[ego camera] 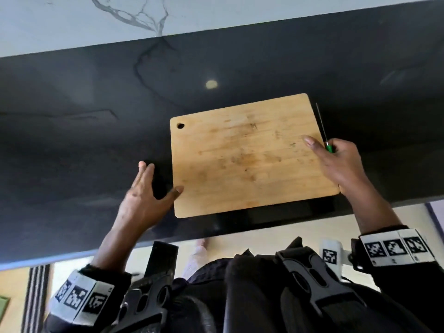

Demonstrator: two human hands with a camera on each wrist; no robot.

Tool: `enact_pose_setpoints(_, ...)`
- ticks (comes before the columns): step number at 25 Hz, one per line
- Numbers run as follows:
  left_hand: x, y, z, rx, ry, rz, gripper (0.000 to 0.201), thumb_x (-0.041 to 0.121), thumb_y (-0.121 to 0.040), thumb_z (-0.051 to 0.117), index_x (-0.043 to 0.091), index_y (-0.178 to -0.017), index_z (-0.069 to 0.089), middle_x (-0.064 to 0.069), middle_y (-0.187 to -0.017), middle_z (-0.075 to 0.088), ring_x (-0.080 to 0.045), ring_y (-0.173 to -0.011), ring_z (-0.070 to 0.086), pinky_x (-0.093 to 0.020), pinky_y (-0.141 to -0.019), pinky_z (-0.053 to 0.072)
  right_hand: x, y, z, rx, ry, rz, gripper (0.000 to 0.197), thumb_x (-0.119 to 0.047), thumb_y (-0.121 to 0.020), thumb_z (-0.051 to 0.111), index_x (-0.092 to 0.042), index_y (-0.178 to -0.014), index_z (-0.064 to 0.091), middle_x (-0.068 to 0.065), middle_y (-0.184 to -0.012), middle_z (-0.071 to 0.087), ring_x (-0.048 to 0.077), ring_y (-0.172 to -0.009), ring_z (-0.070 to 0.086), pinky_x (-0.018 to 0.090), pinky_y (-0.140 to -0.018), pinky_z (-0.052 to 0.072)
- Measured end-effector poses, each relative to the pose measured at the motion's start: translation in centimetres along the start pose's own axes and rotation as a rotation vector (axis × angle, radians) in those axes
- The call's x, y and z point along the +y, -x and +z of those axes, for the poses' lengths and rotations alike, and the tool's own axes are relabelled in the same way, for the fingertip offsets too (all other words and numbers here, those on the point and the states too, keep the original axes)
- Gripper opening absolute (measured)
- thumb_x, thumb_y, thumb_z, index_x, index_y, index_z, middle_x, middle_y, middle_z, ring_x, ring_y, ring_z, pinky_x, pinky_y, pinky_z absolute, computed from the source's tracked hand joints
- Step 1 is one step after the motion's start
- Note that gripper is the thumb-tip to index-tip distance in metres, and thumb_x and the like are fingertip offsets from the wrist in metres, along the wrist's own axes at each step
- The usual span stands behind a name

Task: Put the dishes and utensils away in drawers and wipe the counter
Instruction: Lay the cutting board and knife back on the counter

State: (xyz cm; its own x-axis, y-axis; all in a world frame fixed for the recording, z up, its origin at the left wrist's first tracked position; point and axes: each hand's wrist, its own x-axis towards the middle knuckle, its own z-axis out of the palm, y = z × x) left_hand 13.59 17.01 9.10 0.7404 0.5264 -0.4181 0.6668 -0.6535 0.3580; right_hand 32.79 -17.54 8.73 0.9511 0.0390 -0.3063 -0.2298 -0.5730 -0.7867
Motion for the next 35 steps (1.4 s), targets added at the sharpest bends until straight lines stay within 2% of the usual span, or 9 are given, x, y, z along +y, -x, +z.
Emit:
enact_pose_setpoints(2,1.8,0.8,2.9,0.114,-0.059,-0.108,0.093,0.077,-0.084,0.038,0.023,-0.155,0.012,0.006,-0.164,0.001,-0.030,-0.146,0.011,-0.052,-0.113,0.015,2.1,-1.9,-3.1,0.017,0.022,0.026,0.062,-0.067,-0.076,0.066,-0.005,-0.083,0.061,0.009,-0.072,0.058,0.021,-0.065,0.054,0.035,-0.057,0.046)
enact_pose_setpoints(5,5.6,1.9,7.8,0.237,-0.010,-0.152,0.102,0.081,-0.083,0.020,0.013,-0.156,0.002,-0.004,-0.164,-0.010,-0.029,-0.150,-0.010,-0.050,-0.120,-0.005,4.4,-3.7,-8.1,0.043,0.014,0.041,0.050,-0.061,-0.083,0.064,-0.012,-0.076,0.058,0.002,-0.065,0.052,0.013,-0.057,0.047,0.027,-0.052,0.037)
enact_pose_setpoints(9,9.8,4.5,12.0,0.308,-0.025,-0.073,0.103,0.077,-0.086,0.015,0.001,-0.154,0.004,-0.019,-0.162,-0.005,-0.031,-0.150,-0.007,-0.048,-0.121,-0.004,6.5,-5.5,-12.6,0.025,-0.007,0.106,0.046,-0.058,-0.084,0.066,-0.013,-0.078,0.055,0.002,-0.074,0.054,0.016,-0.068,0.051,0.028,-0.055,0.038)
enact_pose_setpoints(13,11.6,7.3,14.5,0.324,-0.034,-0.076,0.080,0.064,-0.095,0.007,0.013,-0.157,0.005,-0.008,-0.164,-0.008,-0.025,-0.150,-0.009,-0.047,-0.121,-0.006,7.1,-6.6,-13.7,-0.047,-0.038,0.091,0.061,-0.056,-0.082,0.070,0.002,-0.100,0.064,0.010,-0.086,0.062,0.022,-0.081,0.058,0.037,-0.076,0.050)
enact_pose_setpoints(17,11.6,8.6,15.4,0.356,0.063,-0.044,0.061,0.050,-0.100,0.009,0.027,-0.156,0.013,0.001,-0.165,-0.002,-0.021,-0.151,-0.008,-0.043,-0.120,-0.008,6.8,-6.5,-12.7,-0.048,0.036,-0.040,0.046,-0.051,-0.085,0.069,-0.007,-0.075,0.062,0.001,-0.064,0.054,0.014,-0.058,0.048,0.028,-0.050,0.034)
enact_pose_setpoints(21,10.5,8.2,14.8,0.412,0.182,0.014,0.057,0.027,-0.094,0.026,0.032,-0.151,0.033,0.003,-0.163,0.012,-0.020,-0.151,0.002,-0.040,-0.119,-0.003,6.4,-7.0,-10.8,-0.066,0.023,-0.060,0.049,-0.051,-0.085,0.069,-0.002,-0.080,0.066,0.005,-0.068,0.059,0.018,-0.061,0.054,0.028,-0.051,0.038)
enact_pose_setpoints(24,9.9,8.3,14.5,0.375,0.264,0.050,0.059,0.010,-0.096,0.038,0.030,-0.152,0.029,0.015,-0.158,0.010,-0.017,-0.151,0.000,-0.036,-0.118,-0.006,5.3,-7.2,-8.9,-0.039,0.037,-0.101,0.055,-0.052,-0.087,0.065,0.002,-0.076,0.063,0.008,-0.066,0.057,0.025,-0.061,0.054,0.032,-0.052,0.035)
enact_pose_setpoints(28,9.7,8.1,14.7,0.327,0.242,0.014,0.067,0.050,-0.093,0.030,0.031,-0.155,0.014,0.020,-0.158,0.001,-0.010,-0.149,-0.010,-0.033,-0.119,-0.010,4.0,-7.1,-8.2,-0.052,0.203,-0.173,0.055,-0.051,-0.094,0.054,0.000,-0.074,0.057,0.010,-0.070,0.060,0.028,-0.065,0.058,0.028,-0.049,0.035)
enact_pose_setpoints(35,10.3,7.3,15.3,0.326,0.184,-0.063,0.059,0.044,-0.103,0.032,0.034,-0.156,0.006,0.016,-0.162,-0.002,-0.015,-0.149,-0.014,-0.041,-0.119,-0.013,3.3,-7.5,-9.2,-0.031,0.799,-0.364,0.051,-0.050,-0.101,0.037,-0.007,-0.097,0.062,0.006,-0.077,0.059,0.024,-0.066,0.055,0.030,-0.055,0.036)
